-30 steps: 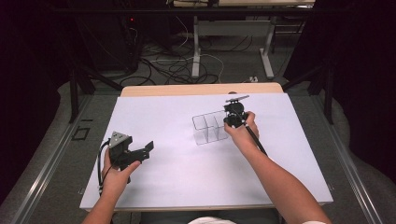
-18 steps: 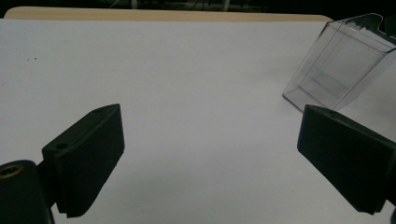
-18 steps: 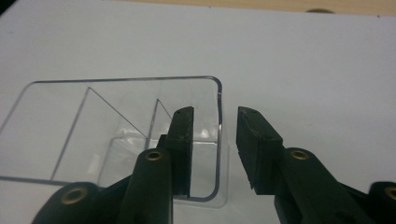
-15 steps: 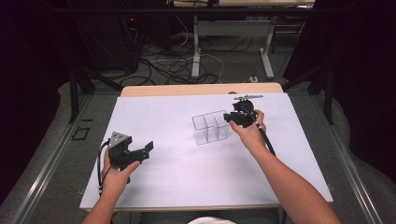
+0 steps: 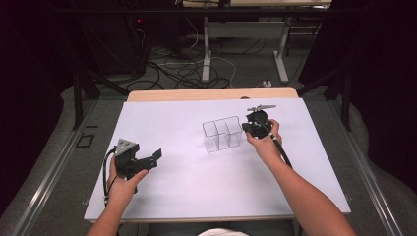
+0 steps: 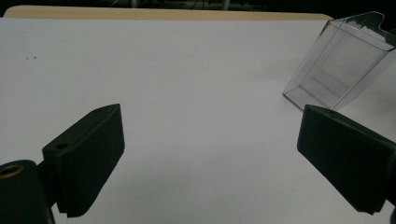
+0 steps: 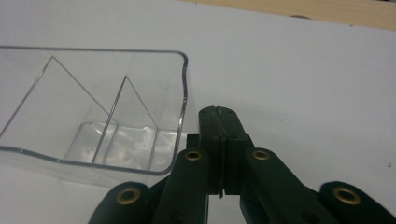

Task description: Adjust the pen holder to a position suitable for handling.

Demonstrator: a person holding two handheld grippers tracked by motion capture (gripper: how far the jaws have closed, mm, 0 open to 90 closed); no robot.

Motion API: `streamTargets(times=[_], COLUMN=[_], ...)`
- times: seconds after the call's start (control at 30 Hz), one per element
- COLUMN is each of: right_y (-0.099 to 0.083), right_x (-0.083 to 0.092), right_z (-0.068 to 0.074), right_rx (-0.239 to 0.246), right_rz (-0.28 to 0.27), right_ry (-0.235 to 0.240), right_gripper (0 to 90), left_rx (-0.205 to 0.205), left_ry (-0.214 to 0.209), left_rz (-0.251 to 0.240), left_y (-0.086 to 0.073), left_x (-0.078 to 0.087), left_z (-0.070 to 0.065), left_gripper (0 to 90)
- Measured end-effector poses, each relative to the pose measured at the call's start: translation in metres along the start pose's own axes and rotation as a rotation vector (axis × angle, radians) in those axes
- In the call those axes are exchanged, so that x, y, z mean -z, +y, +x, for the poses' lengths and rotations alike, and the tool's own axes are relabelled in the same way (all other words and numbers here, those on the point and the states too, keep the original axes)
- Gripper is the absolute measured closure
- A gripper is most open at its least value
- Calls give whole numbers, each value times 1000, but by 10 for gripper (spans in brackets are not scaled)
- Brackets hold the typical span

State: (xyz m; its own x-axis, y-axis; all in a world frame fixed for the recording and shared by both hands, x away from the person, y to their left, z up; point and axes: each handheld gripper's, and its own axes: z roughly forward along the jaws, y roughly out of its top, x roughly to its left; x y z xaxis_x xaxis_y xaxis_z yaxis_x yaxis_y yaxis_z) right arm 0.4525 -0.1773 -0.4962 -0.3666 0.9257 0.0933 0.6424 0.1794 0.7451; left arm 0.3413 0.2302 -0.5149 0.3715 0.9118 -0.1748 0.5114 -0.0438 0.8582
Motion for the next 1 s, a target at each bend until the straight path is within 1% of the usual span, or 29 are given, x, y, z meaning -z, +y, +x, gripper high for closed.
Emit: streamTargets(times=[0.1, 0.13, 0.2, 0.27, 0.37, 0.4, 0.47, 0.53, 0.6, 0.67, 0.87, 0.9, 1.0], right_y=[-2, -3, -6, -7, -10, -12, -13, -14, -16, -16, -16, -15, -15], right_x=[-1, -1, 2, 3, 7, 9, 10, 11, 12, 11, 8, 7, 6], right_z=[3, 3, 2, 2, 5, 8, 10, 14, 20, 23, 26, 29, 31], right_rx=[14, 8, -32, -34, -42, -46, -44, -49, -43, -39, -45, -47, -32], right_rz=[-6, -5, 16, 12, 23, 30, 31, 37, 37, 40, 37, 32, 30], right_ry=[-9, -6, 21, 28, 32, 43, 41, 53, 53, 60, 75, 74, 71], right_gripper=[900, 900, 900, 900, 900, 900, 900, 900, 900, 900, 900, 900, 900], left_rx=[0, 0, 0, 0, 0, -3, -3, -5, -4, -2, 3, 5, 5], left_ry=[0, 0, 0, 1, -2, -2, -2, -3, -3, -2, -3, -2, -3], left_rz=[1, 0, 0, 1, 3, 3, 4, 3, 3, 3, 5, 6, 6], left_y=[0, 0, 0, 0, 0, 0, 0, 0, 0, 0, 0, 0, 0], left_x=[0, 0, 0, 0, 0, -1, -1, -1, -2, -2, -1, -1, -1], left_z=[0, 0, 0, 0, -1, -1, -1, -1, -1, -1, -1, -1, -1], left_gripper=[74, 75, 75, 75, 75, 75, 75, 76, 76, 76, 76, 76, 77])
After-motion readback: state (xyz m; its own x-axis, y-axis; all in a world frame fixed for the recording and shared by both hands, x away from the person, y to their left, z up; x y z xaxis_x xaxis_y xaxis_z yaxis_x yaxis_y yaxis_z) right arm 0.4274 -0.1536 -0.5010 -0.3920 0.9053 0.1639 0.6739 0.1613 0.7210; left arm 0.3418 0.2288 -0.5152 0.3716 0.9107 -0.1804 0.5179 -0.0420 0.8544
